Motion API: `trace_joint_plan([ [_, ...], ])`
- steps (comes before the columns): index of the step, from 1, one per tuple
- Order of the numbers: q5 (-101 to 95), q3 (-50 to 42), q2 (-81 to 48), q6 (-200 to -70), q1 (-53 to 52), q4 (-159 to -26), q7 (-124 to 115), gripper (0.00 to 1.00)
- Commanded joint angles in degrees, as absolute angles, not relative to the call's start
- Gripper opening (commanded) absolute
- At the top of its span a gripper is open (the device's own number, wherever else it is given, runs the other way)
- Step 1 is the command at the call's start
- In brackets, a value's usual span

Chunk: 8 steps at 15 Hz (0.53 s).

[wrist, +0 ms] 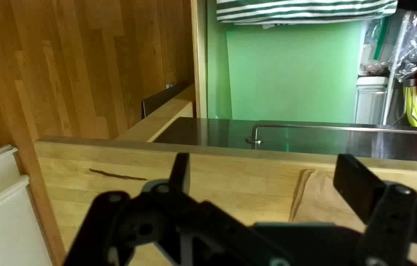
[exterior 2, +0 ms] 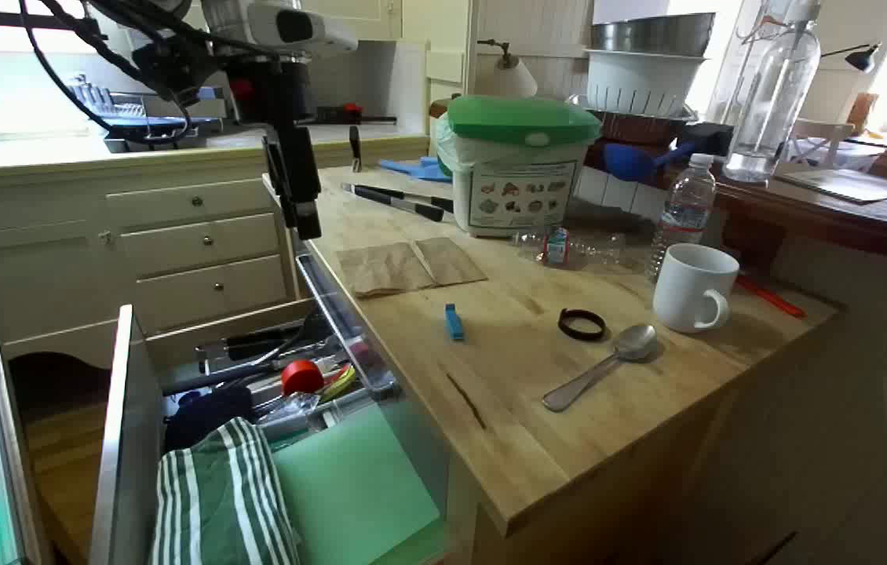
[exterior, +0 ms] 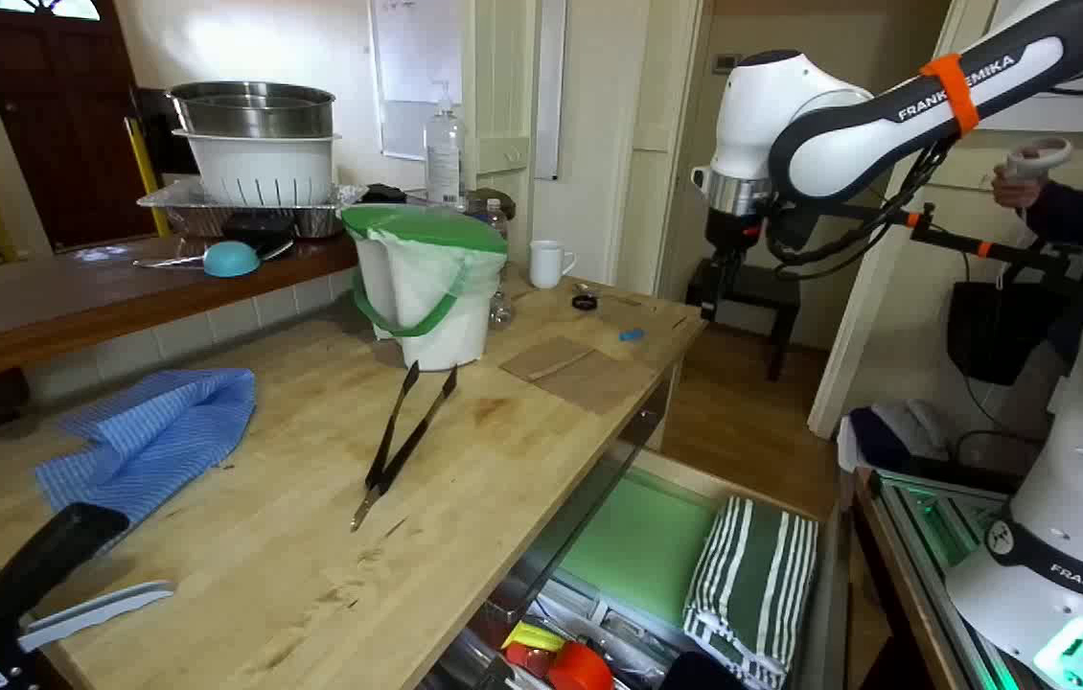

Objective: Remove the spatula from the drawer

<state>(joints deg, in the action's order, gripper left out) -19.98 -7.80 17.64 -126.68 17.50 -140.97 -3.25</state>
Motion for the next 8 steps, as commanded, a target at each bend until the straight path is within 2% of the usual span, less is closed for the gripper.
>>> trace_joint_plan([
  [1,-20.3,-8.7,17.7,-126.5,16.6,-140.9,-3.5,1.0],
  [5,-20.3,-8.7,17.7,-126.5,16.6,-140.9,-3.5,1.0],
  [8,-20.5,-7.0,20.4,-130.1,15.0,-146.9,-6.3,1.0],
])
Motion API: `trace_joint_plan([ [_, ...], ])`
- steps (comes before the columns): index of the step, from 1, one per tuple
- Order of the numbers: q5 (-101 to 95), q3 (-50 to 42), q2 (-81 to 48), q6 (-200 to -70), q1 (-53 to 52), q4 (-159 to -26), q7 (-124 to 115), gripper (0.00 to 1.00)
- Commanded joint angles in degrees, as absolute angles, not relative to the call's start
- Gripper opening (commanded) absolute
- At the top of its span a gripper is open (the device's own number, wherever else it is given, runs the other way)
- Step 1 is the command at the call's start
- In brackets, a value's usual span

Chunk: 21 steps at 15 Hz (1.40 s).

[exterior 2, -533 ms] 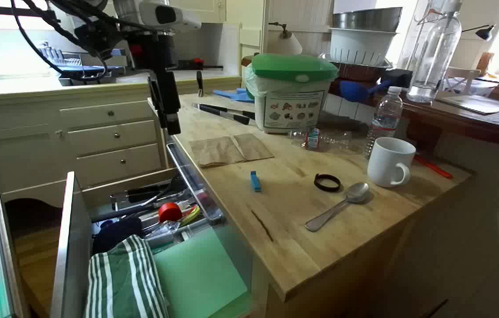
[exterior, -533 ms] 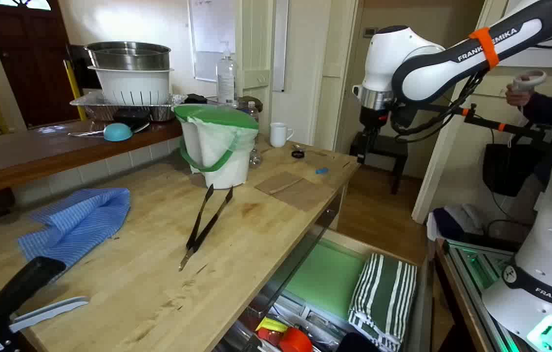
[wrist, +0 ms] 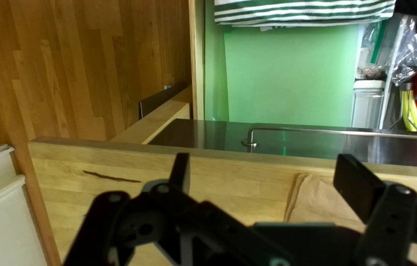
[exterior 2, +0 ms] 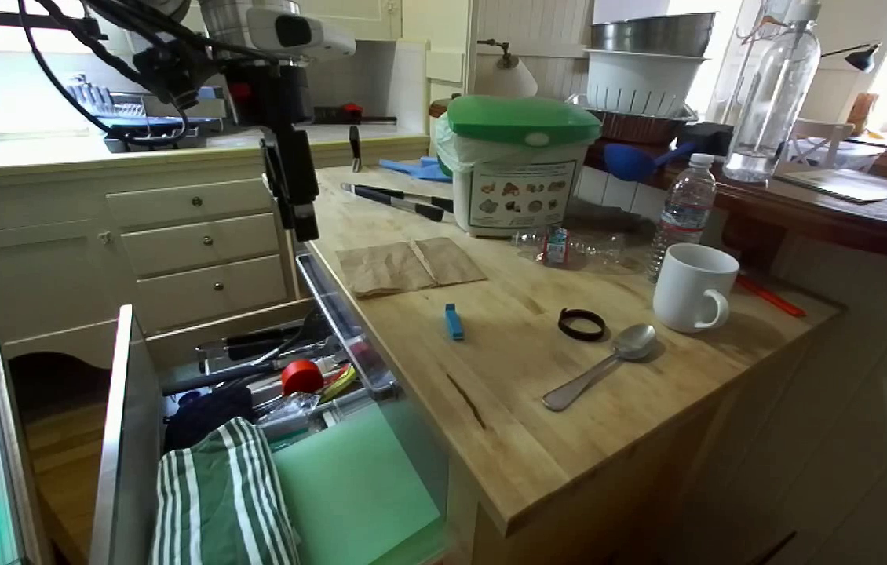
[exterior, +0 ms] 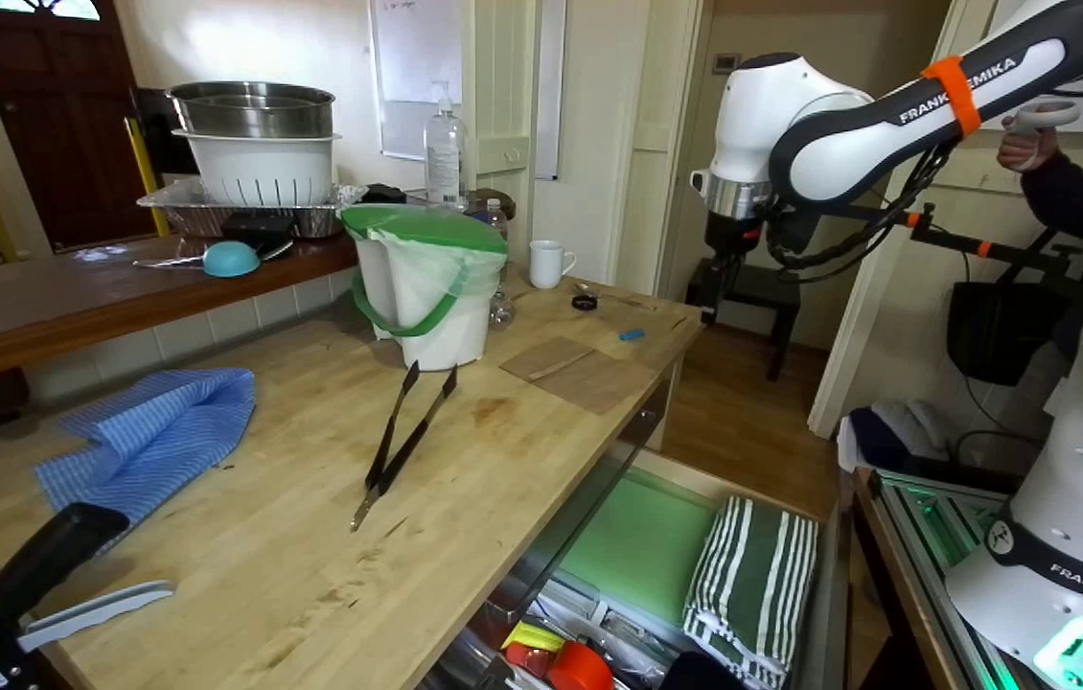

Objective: Remove the spatula from the drawer

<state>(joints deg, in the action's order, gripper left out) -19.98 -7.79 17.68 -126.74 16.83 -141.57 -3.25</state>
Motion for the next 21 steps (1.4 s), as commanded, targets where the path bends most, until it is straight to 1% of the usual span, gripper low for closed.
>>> trace_joint_plan([
  [1,-19.9,-6.8,20.9,-130.9,14.5,-148.2,-6.6,1.0],
  [7,-17.1,-3.1,28.1,-138.8,11.0,-162.8,-11.8,1.0],
  [8,-14.6,-2.3,22.9,-137.9,9.4,-157.3,-11.7,1.0],
  [10,-12.0,-0.3,22.0,-140.3,7.1,-158.7,-12.6,1.0],
  [12,-10.7,1.8,19.9,-138.2,4.3,-158.4,-10.0,1.0],
  [13,-12.2,0.7,22.6,-138.2,6.8,-158.4,-10.7,1.0],
  [16,-11.6,2.2,20.4,-138.2,4.4,-158.4,-10.7,1.0],
  [21,-11.6,2.0,20.0,-138.2,4.5,-158.2,-10.7,1.0],
])
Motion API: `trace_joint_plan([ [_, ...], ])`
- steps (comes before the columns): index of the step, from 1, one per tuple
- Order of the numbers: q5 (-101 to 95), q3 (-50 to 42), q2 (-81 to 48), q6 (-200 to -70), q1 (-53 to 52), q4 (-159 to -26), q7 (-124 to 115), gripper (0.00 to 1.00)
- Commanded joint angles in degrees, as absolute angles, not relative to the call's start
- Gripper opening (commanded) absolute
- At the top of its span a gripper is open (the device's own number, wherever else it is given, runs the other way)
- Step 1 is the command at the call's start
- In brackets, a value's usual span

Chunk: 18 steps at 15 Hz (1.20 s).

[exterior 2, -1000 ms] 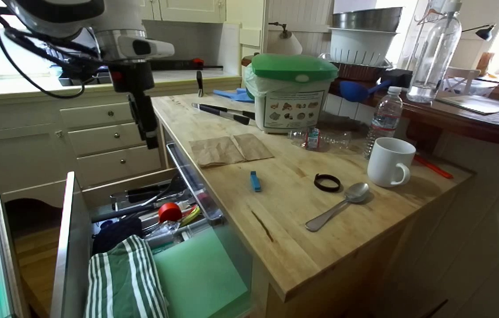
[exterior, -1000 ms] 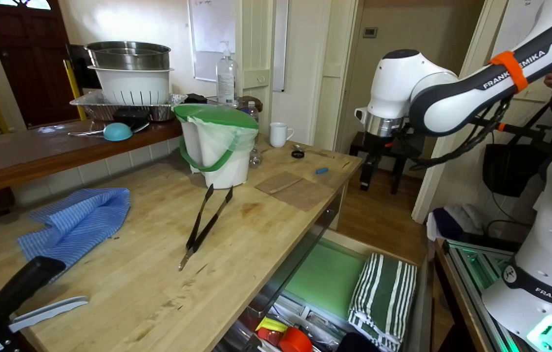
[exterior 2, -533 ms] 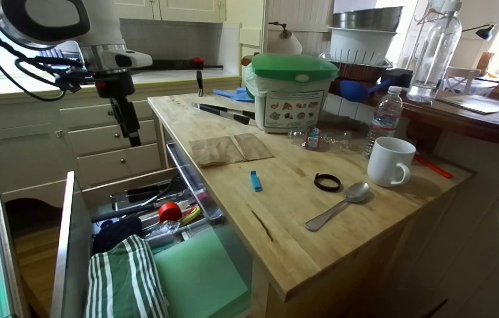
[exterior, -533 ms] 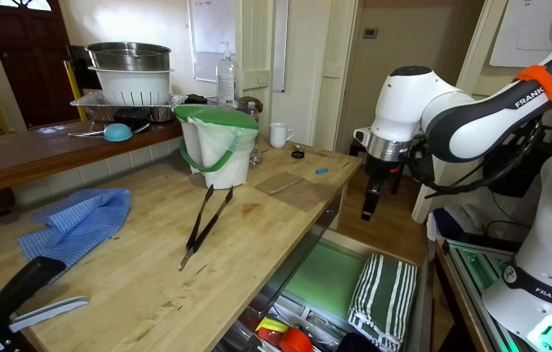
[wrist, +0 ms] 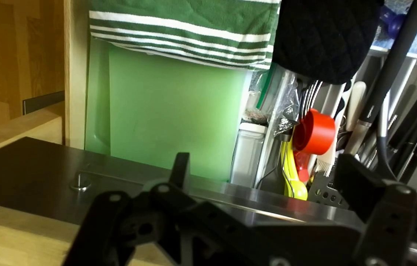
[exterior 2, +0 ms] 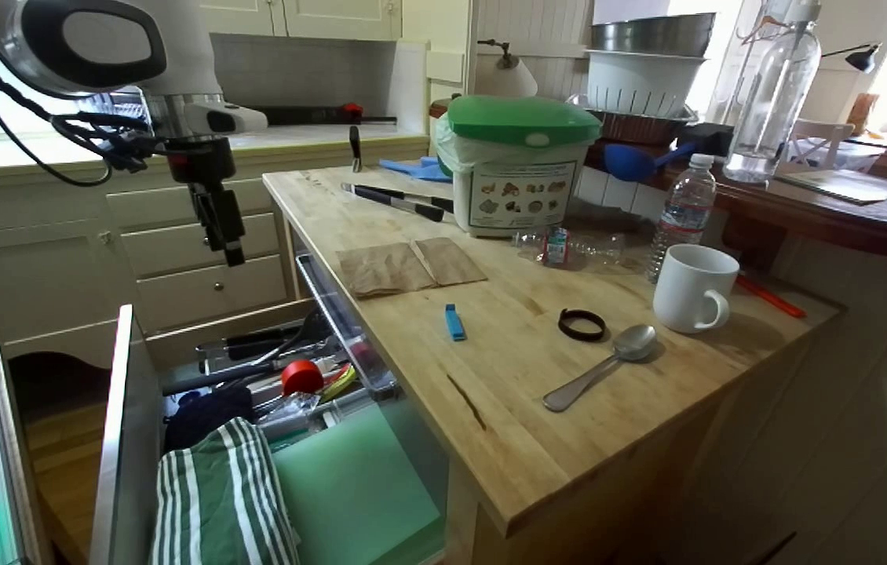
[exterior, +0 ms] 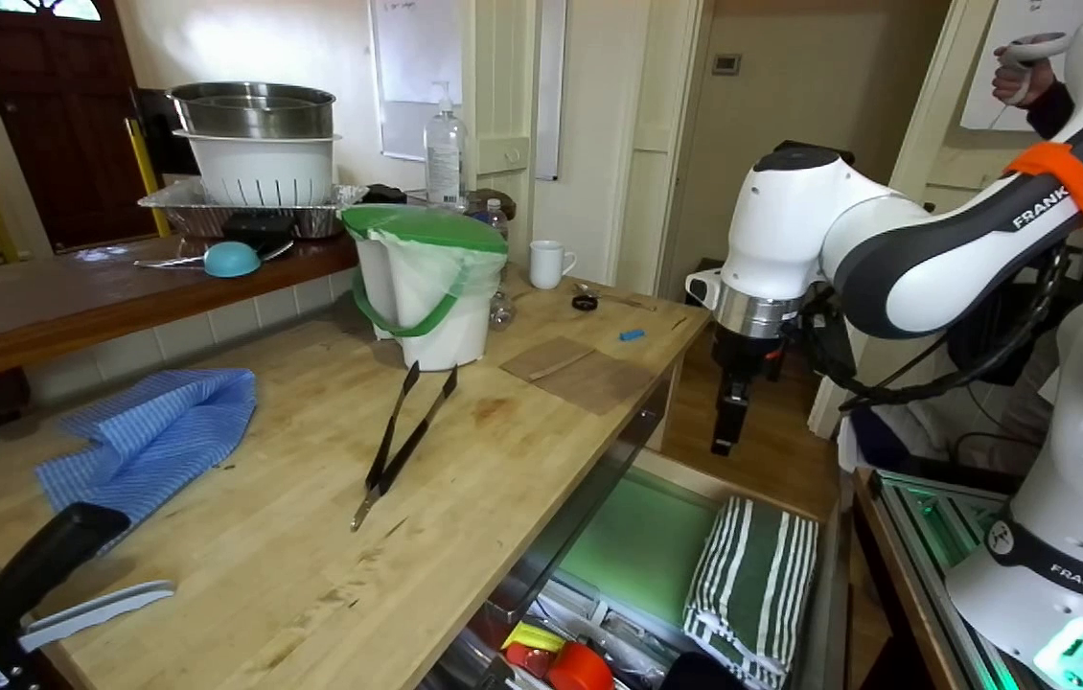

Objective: Remove the spatula from the drawer

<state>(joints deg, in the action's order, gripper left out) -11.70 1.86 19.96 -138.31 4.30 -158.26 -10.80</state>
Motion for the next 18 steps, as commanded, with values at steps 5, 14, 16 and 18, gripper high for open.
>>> trace_joint_plan([
  [5,-16.2,4.3,13.0,-145.9,3.5,-158.1,-9.5,1.0],
  [14,-26.2,8.1,-8.6,-169.3,0.7,-158.7,-19.1,1.0],
  [16,-33.4,5.6,-11.5,-172.3,-2.6,-158.8,-27.3,1.0],
  [18,-39.6,0.5,-13.0,-172.2,-8.5,-158.2,-36.5,1.0],
])
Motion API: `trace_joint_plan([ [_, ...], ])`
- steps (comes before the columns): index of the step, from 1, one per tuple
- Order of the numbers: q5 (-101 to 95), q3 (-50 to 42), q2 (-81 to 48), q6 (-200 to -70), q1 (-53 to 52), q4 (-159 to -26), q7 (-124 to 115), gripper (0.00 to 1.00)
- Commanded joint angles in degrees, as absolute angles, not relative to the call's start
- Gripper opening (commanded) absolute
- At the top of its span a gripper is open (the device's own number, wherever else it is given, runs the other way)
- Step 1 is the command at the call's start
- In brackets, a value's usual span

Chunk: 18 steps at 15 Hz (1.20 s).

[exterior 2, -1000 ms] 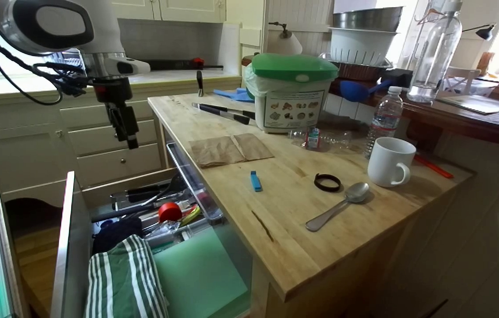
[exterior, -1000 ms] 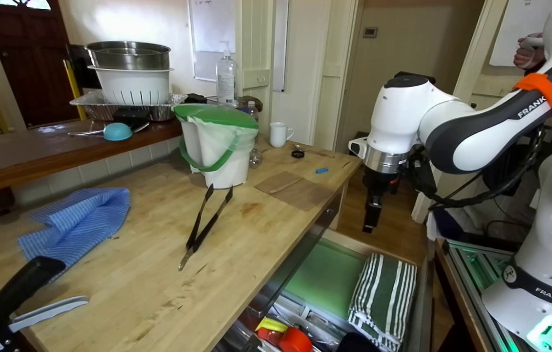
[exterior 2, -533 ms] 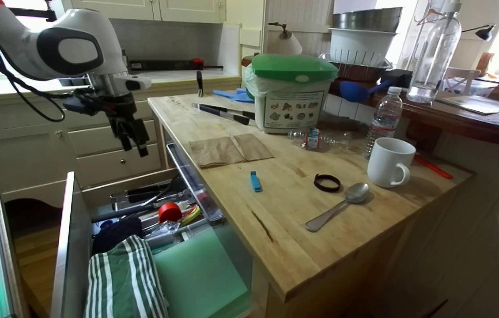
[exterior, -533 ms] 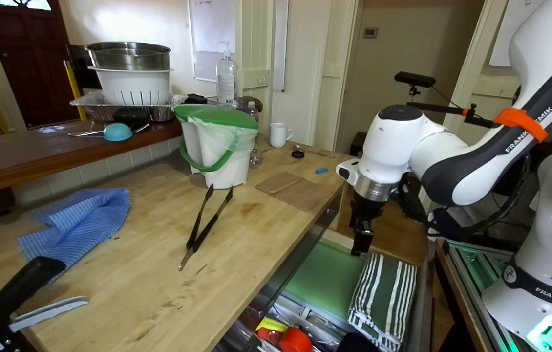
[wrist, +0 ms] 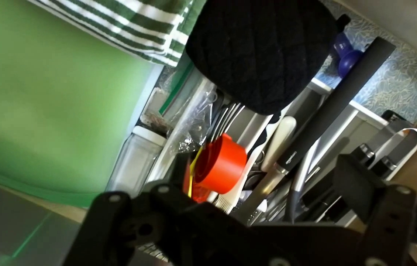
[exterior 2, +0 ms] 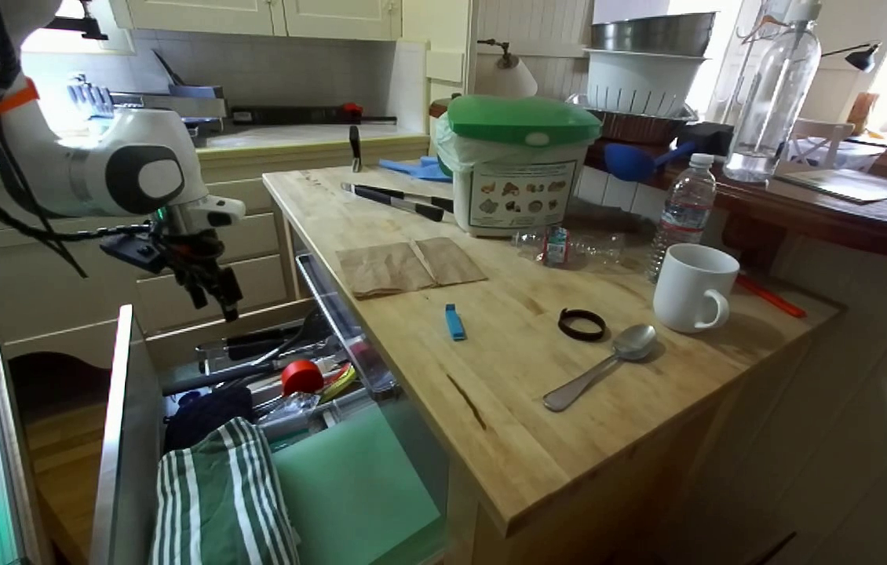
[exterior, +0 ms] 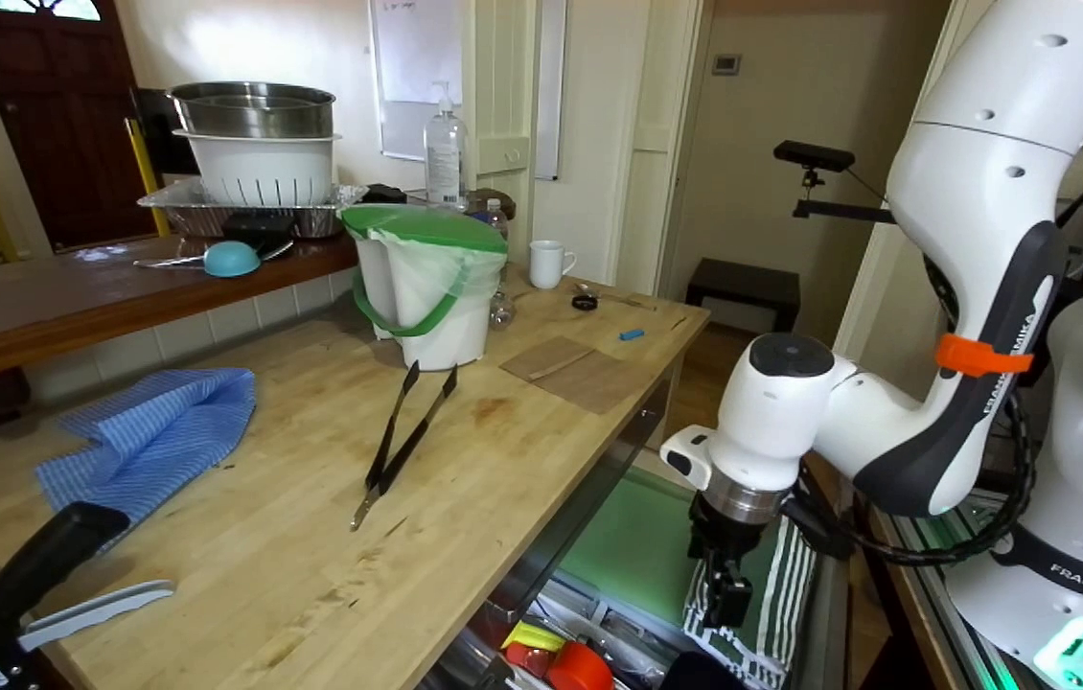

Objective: Remove the spatula from the drawer

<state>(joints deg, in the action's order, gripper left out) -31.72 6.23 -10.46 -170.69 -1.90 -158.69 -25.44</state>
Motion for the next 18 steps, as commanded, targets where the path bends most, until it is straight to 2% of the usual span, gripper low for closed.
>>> trace_joint_plan([
  [1,-39.0,2.6,-16.8,-171.1,-7.5,-157.2,-32.6,1.0],
  [2,-36.7,3.3,-12.4,-171.0,-5.7,-158.5,-31.2,1.0],
  [10,-36.1,0.8,-21.1,-175.9,-11.0,-152.4,-42.7,1.0],
  [18,-36.9,-14.9,-36.3,-181.6,-31.2,-140.3,-59.1,1.0],
])
